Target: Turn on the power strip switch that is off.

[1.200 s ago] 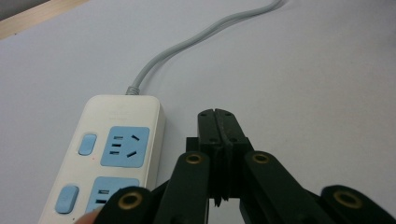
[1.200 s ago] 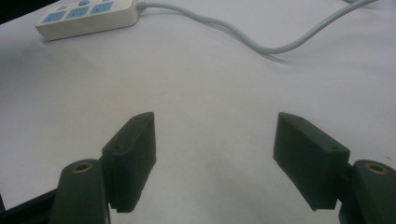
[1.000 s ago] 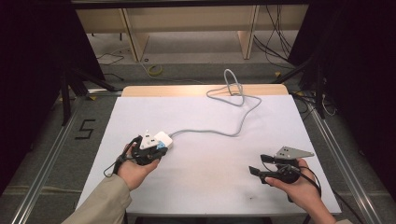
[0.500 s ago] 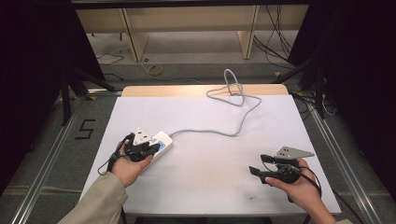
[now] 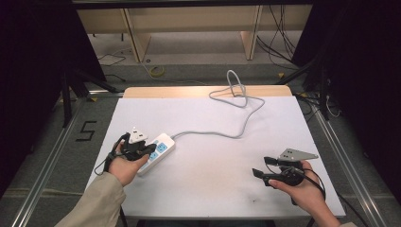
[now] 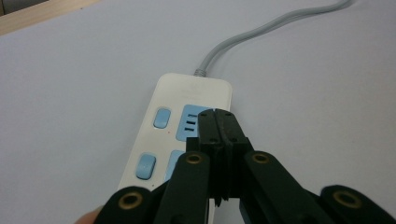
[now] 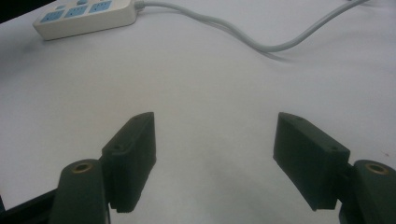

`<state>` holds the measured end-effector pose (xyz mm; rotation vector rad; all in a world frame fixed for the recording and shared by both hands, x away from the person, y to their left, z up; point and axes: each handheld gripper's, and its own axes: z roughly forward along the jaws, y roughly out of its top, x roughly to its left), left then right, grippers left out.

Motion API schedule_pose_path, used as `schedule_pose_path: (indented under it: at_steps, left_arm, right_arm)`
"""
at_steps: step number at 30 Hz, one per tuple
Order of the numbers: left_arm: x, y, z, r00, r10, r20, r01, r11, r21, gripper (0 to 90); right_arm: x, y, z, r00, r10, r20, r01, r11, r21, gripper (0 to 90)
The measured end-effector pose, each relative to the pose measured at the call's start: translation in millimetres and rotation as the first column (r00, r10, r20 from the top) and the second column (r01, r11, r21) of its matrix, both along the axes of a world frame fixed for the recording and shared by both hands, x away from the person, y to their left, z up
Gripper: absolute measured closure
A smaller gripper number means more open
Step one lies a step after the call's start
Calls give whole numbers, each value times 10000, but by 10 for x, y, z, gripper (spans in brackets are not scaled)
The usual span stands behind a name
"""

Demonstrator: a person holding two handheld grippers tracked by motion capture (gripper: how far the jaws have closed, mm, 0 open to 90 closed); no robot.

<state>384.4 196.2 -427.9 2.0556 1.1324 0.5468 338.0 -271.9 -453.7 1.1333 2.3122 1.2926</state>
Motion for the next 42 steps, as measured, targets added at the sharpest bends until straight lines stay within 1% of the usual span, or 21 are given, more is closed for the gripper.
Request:
schedule_pose_path:
  at_steps: [12,24,25,34,37,42]
  left_arm:
    - [71,129,-29,9989,427,-170,-427,9991,-38,898]
    - [145,226,-75,9971,655,-399,-652,9978,88,898]
    - [149,228,-80,9968,693,-386,-691,9976,48,898]
    - [189,267,-107,9953,836,-499,-827,9964,199,898]
    - [207,286,-115,9948,861,-549,-845,9959,316,898]
    - [244,321,-150,9924,922,-814,-892,9952,391,898]
  right_arm:
    - [2,0,-2,10000,12,14,-12,10000,-2,302]
    - [1,0,-3,10000,3,-10,-3,10000,6,302]
    - [1,0,-3,10000,12,-18,-12,10000,-8,302]
    - [1,0,-3,10000,6,-30,-6,10000,-16,302]
    - [1,0,-3,10000,19,-31,-19,10000,-20,302]
    - [2,-1,-4,10000,26,-32,-27,10000,-46,302]
